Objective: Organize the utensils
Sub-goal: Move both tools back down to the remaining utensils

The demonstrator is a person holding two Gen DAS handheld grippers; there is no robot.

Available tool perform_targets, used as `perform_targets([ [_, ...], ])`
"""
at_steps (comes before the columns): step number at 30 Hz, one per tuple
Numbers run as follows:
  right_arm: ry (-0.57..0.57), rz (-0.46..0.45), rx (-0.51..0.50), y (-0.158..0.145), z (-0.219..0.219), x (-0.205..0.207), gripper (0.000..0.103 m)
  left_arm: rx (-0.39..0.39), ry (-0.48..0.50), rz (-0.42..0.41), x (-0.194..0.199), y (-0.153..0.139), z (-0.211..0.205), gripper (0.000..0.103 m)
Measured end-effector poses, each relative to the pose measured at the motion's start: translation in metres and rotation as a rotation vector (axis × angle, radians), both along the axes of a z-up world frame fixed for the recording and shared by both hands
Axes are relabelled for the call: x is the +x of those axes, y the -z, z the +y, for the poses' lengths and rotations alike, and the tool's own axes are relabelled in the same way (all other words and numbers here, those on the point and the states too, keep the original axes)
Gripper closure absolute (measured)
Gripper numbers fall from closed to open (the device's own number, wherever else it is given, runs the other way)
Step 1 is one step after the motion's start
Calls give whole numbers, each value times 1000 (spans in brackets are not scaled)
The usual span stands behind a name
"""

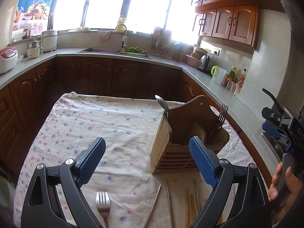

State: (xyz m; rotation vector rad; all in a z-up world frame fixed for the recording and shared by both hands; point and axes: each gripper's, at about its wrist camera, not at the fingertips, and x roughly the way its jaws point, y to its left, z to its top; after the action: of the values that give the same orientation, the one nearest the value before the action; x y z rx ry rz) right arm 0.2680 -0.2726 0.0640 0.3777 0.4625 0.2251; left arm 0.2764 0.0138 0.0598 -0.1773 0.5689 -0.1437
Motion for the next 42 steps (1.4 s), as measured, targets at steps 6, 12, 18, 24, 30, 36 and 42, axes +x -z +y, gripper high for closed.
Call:
perform_targets([
  [6, 0, 42, 24, 16, 0, -36, 6, -12, -10, 30, -36, 13, 5, 11],
  [12, 8, 84, 26, 36, -4, -77, 5, -37, -8, 77, -66, 34, 6, 11],
  [18, 41, 114, 0, 58, -8, -119, 5, -49, -10, 131, -94, 58, 7, 11],
  [24, 37, 173, -35, 81, -4, -136, 6, -56, -11, 173, -114, 76, 10, 11],
  [30, 22, 205, -42, 93, 0, -138, 6, -48, -20, 189, -120, 82, 12, 11],
  [36, 20, 211, -48, 97, 3, -139, 6, -37, -21, 197, -120, 83, 12, 11],
  [42, 27, 235, -42, 104, 0, -133, 6, -24, -13, 211, -113, 86, 9, 11],
])
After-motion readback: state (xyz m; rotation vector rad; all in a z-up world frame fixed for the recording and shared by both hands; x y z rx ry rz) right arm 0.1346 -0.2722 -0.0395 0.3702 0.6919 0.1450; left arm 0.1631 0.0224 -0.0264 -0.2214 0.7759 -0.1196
